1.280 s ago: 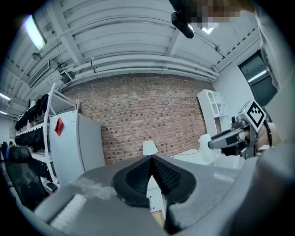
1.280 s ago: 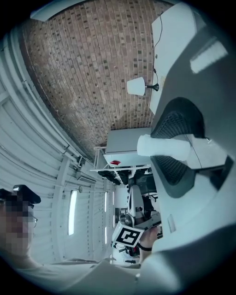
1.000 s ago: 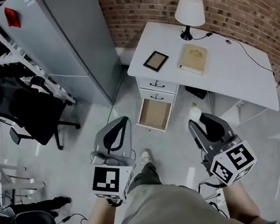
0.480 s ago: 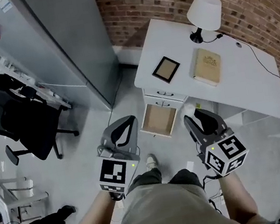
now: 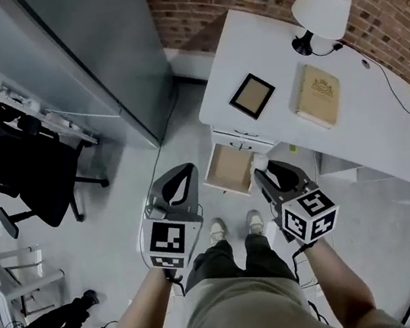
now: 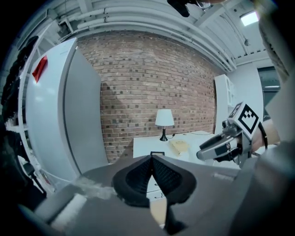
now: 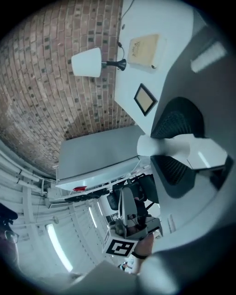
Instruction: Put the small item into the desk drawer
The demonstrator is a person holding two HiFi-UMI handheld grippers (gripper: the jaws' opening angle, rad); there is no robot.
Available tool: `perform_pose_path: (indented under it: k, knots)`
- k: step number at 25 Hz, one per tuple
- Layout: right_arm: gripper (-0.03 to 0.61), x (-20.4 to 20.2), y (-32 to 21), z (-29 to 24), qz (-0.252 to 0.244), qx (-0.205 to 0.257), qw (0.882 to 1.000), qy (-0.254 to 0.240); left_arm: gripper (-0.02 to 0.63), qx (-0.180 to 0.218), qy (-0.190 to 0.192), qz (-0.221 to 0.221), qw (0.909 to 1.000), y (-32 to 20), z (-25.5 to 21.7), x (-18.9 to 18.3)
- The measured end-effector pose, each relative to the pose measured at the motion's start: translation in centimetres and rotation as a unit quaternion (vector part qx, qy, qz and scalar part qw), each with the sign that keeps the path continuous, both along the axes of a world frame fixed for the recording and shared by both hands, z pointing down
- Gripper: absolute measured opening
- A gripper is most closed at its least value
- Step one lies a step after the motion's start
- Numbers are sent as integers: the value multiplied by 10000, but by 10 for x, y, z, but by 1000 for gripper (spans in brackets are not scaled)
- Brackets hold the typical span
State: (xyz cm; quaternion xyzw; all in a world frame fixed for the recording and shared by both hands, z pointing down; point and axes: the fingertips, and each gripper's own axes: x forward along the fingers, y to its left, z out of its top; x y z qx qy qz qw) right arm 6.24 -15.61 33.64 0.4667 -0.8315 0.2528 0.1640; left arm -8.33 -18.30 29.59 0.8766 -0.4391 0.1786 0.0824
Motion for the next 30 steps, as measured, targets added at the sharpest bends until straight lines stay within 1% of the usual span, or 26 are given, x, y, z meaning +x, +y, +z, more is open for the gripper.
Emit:
perform_pose_path:
  k: [3,7,11,14,19,27,30]
  knots:
    - [123,3,-7,45,61,-351,9993,-81,3,-95,45,-127,9999,-7,26,2]
    - [124,11,-13,107,30,-746,9972,3,3,-279,-9,-395,9988,-10,72,6]
    - [124,20,-29,167,73,-969,9953,-51,2,-399,31,-558,9976,-22,126,11]
    - [124,18,-33,210,61,-1095,9939,-74,3,-489,115,-579,9971,-24,168,13]
    - [124,4,-41,291,-58,-1251,9921,83,3,-707,114,-467,9963,-27,245,8]
    - [124,13,-45,428,-18,-1520,9875,415,3,-881,72,-443,9951,-34,375,6]
    - [124,22,-49,480,117,-1679,9847,452,3,-1013,47,-414,9940,-39,426,10]
